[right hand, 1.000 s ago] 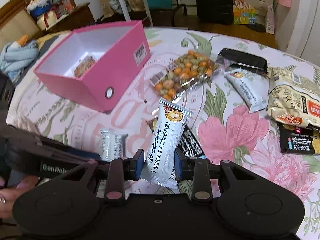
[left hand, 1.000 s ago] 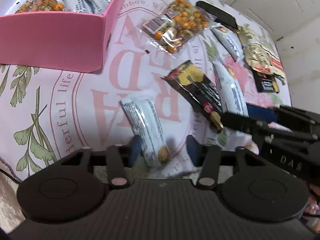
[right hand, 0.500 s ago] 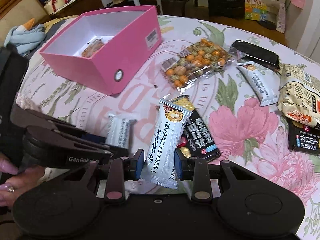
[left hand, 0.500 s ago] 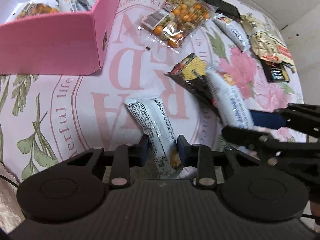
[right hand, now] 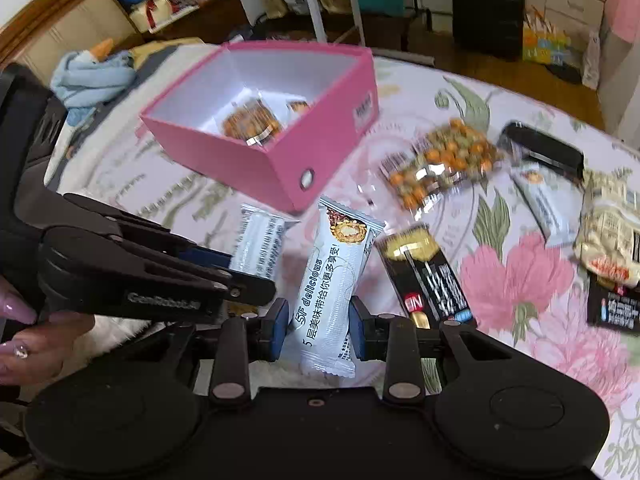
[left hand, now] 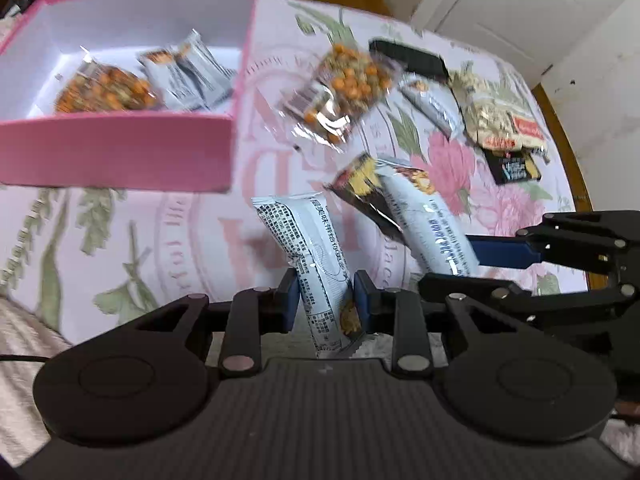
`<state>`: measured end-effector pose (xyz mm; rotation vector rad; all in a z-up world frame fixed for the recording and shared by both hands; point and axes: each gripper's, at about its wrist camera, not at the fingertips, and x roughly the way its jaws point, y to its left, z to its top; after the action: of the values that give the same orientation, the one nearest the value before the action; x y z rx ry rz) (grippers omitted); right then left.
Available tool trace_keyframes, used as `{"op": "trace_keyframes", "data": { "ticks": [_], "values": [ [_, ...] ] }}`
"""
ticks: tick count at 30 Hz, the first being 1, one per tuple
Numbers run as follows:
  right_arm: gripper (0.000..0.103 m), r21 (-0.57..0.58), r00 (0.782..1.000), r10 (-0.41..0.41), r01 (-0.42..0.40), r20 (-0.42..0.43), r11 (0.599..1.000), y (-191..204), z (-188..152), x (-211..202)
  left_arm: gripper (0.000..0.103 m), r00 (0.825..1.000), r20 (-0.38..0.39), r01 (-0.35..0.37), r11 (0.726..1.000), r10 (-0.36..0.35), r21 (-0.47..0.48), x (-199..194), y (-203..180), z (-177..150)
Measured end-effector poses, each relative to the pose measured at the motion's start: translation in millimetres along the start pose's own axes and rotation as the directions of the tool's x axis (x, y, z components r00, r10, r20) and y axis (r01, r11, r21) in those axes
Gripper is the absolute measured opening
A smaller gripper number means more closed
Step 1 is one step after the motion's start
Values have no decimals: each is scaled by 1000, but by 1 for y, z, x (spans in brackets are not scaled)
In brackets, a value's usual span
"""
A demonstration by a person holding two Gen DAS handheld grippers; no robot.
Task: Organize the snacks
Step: 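Lift both white bars and carry them over the pink box, then open both tools to drop the bars into the box and withdraw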
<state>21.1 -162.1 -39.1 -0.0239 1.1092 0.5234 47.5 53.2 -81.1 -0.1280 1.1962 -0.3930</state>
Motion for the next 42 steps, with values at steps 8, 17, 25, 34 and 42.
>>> {"op": "trace_keyframes", "data": {
  "ticks": [8, 17, 25, 34, 42],
  "values": [
    [36, -90, 995, 40, -31, 90, 995, 20, 36, -19, 28, 992, 121, -36, 999, 41, -41, -62, 43, 13],
    [36, -236, 975, 105, -57, 197, 970, 54, 110, 14, 28, 961, 247, -97, 990, 121, -106, -95, 96, 57],
    [36, -299, 984, 110, -63, 142, 952, 70, 168, 100, 28, 915, 274, -244, 946, 298, -213, -62, 140, 104],
    [36, -286, 988, 143, -121, 59, 951, 86, 175, 174, 28, 928, 151, -297, 921, 341, -254, -2, 178, 128],
    [45, -268, 985, 161, -141, 54, 953, 87, 175, 188, 32, 916, 133, -331, 901, 378, -281, 6, 180, 120]
  ]
}}
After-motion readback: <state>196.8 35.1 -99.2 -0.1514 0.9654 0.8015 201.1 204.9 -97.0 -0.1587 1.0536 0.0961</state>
